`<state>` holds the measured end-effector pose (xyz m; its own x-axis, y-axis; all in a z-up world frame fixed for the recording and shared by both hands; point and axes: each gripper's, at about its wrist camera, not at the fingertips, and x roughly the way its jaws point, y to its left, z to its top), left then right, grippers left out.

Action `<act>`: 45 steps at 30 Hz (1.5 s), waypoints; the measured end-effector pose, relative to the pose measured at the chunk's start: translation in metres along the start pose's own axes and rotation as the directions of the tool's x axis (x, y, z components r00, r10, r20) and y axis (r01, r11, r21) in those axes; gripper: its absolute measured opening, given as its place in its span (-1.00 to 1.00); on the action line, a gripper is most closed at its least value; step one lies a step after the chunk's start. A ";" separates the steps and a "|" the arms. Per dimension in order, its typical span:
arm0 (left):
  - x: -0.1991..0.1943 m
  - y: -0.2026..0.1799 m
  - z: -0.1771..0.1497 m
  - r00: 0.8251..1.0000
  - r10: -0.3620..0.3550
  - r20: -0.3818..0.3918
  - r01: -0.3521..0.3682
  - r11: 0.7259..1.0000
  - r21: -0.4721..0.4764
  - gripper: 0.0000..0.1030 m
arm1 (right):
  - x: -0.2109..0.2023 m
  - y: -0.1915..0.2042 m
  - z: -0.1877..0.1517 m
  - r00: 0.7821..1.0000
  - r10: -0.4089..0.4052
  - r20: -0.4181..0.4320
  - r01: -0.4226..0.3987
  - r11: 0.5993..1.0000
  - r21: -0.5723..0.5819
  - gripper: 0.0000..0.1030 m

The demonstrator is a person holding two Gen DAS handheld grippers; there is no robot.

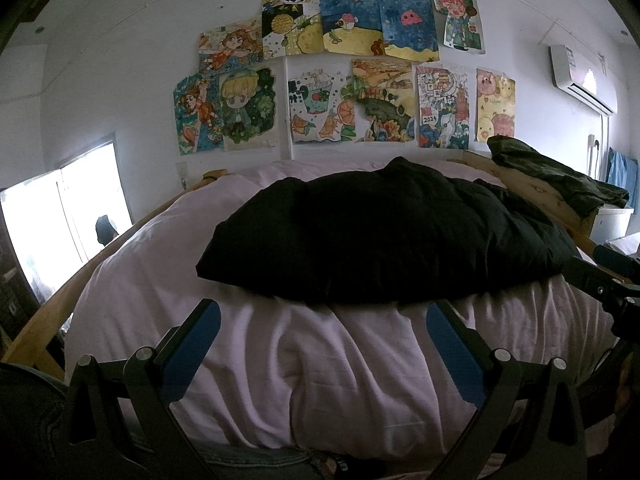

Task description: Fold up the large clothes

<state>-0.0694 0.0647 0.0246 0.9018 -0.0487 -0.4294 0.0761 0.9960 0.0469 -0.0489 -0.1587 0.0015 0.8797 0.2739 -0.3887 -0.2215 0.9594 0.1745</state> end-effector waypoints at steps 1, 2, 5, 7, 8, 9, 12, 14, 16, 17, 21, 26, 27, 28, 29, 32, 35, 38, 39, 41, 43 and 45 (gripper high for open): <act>0.000 0.000 0.000 1.000 0.000 0.000 0.000 1.000 0.000 0.96 | 0.000 0.000 -0.001 1.000 0.000 0.000 0.000 1.000 0.000 1.00; 0.000 0.001 0.000 1.000 0.000 0.000 0.000 1.000 0.001 0.96 | 0.000 0.000 -0.001 1.000 0.000 0.000 0.000 1.000 0.000 1.00; 0.000 0.000 0.000 1.000 0.000 0.000 0.000 1.000 0.001 0.96 | 0.000 0.000 0.000 1.000 0.000 -0.001 0.000 1.000 0.001 1.00; 0.000 0.001 0.000 1.000 -0.001 0.000 0.001 1.000 0.001 0.96 | 0.000 0.000 0.000 1.000 0.000 0.000 0.000 1.000 0.001 1.00; 0.000 0.001 0.000 1.000 -0.001 0.000 0.001 1.000 0.002 0.96 | 0.000 0.000 0.000 1.000 0.000 -0.001 0.000 1.000 0.002 1.00; 0.000 0.001 0.000 1.000 -0.001 0.000 0.001 1.000 0.002 0.96 | 0.000 0.000 0.000 1.000 0.000 -0.001 0.000 1.000 0.002 1.00; 0.000 0.002 0.000 1.000 -0.001 0.000 0.001 1.000 0.003 0.96 | 0.000 0.000 0.000 1.000 0.000 -0.001 0.000 1.000 0.002 1.00; 0.001 0.002 0.000 1.000 -0.001 0.000 0.001 1.000 0.002 0.96 | 0.000 0.001 0.001 1.000 0.000 -0.001 0.000 1.000 0.002 1.00; 0.001 0.002 0.000 1.000 -0.001 -0.001 0.001 1.000 0.003 0.96 | 0.000 0.001 0.000 1.000 -0.001 0.000 0.001 1.000 0.002 1.00; 0.001 0.002 0.000 1.000 -0.001 -0.001 0.001 1.000 0.004 0.96 | 0.000 0.001 0.000 1.000 -0.001 0.000 0.001 1.000 0.002 1.00; 0.001 0.003 0.000 1.000 -0.002 0.000 0.002 1.000 0.005 0.96 | 0.000 0.001 0.000 1.000 -0.001 -0.001 0.001 1.000 0.003 1.00; 0.001 0.003 0.000 1.000 -0.002 0.000 0.002 1.000 0.005 0.96 | 0.000 0.001 0.000 1.000 0.000 -0.001 0.000 1.000 0.004 1.00; 0.001 0.003 0.000 1.000 -0.003 -0.001 0.003 1.000 0.006 0.96 | 0.000 0.001 0.000 1.000 0.000 -0.001 0.000 1.000 0.004 1.00; 0.001 0.003 0.000 1.000 -0.003 -0.001 0.003 1.000 0.006 0.96 | 0.000 0.001 0.001 1.000 0.000 -0.001 0.000 1.000 0.004 1.00; 0.001 0.004 0.000 1.000 -0.003 -0.001 0.003 1.000 0.006 0.96 | 0.000 0.001 0.001 1.000 -0.001 -0.001 0.001 1.000 0.004 1.00; 0.001 0.004 0.000 1.000 -0.003 -0.001 0.003 1.000 0.007 0.96 | 0.000 0.001 0.001 1.000 -0.001 -0.001 0.001 1.000 0.004 1.00; 0.002 0.005 -0.001 1.000 -0.003 -0.001 0.003 1.000 0.008 0.96 | 0.000 0.001 0.001 1.000 -0.001 -0.002 0.001 1.000 0.005 1.00; 0.002 0.005 -0.001 1.000 -0.003 -0.001 0.003 1.000 0.009 0.96 | 0.000 0.002 0.001 1.000 -0.001 -0.002 0.001 1.000 0.005 1.00; 0.002 0.005 -0.001 1.000 -0.002 -0.001 0.002 1.000 0.009 0.96 | 0.000 0.001 0.001 1.000 0.000 -0.002 0.000 1.000 0.006 1.00; 0.002 0.005 -0.001 1.000 -0.003 -0.004 0.003 1.000 0.010 0.96 | 0.000 0.002 0.001 1.000 -0.001 -0.003 0.001 1.000 0.006 1.00; 0.003 0.007 -0.002 1.000 0.003 -0.011 -0.003 1.000 0.011 0.96 | 0.000 0.002 0.001 1.000 -0.002 -0.001 0.002 1.000 0.006 1.00; 0.005 0.009 -0.004 1.000 0.018 -0.015 -0.018 1.000 0.016 0.96 | 0.000 0.002 0.001 1.000 -0.001 -0.002 0.001 1.000 0.007 1.00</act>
<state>-0.0661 0.0734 0.0191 0.8964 -0.0295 -0.4422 0.0666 0.9954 0.0687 -0.0489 -0.1567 0.0027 0.8793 0.2726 -0.3906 -0.2174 0.9593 0.1801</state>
